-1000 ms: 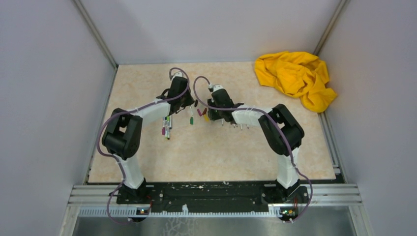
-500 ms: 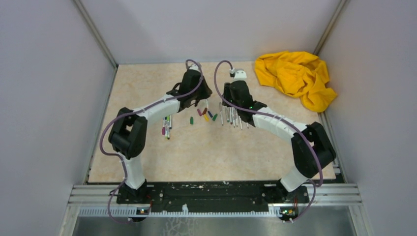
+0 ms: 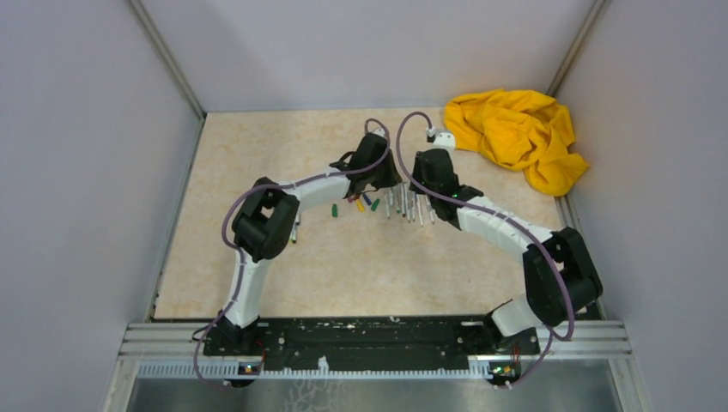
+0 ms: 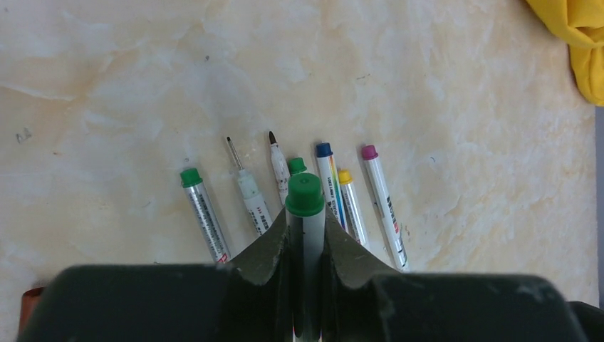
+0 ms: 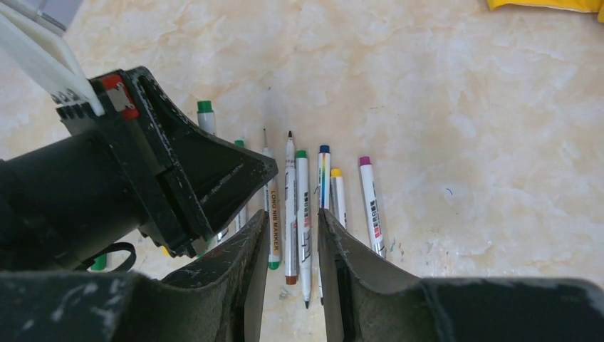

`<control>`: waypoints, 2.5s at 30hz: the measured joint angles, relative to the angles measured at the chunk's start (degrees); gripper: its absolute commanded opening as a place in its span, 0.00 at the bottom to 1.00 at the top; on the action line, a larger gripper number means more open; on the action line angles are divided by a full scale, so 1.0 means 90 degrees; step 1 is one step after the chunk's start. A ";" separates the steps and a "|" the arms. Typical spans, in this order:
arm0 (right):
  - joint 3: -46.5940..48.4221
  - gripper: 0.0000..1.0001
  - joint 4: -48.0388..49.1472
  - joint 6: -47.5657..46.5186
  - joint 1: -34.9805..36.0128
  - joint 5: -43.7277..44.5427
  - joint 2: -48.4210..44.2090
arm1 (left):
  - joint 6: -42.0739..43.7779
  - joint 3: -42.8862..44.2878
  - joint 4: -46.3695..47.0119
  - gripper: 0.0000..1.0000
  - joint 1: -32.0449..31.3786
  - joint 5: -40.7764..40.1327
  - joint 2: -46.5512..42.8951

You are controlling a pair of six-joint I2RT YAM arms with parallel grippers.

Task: Open the pen caps

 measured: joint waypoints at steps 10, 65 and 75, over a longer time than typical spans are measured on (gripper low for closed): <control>-0.0112 0.31 0.0010 0.0015 -0.0039 -0.0017 -0.0136 | -0.0265 0.0124 -0.0102 0.32 -0.0068 -0.0236 0.0272; 0.6057 0.32 -0.2115 -0.0272 0.2368 -0.1836 0.5061 | -0.1486 -0.5736 -0.0119 0.75 0.0017 -0.6370 -0.8257; 0.7983 0.32 -0.3143 -0.0170 0.2725 -0.1642 0.6220 | -0.2132 -0.5935 -0.0525 0.75 0.0017 -0.6679 -0.9071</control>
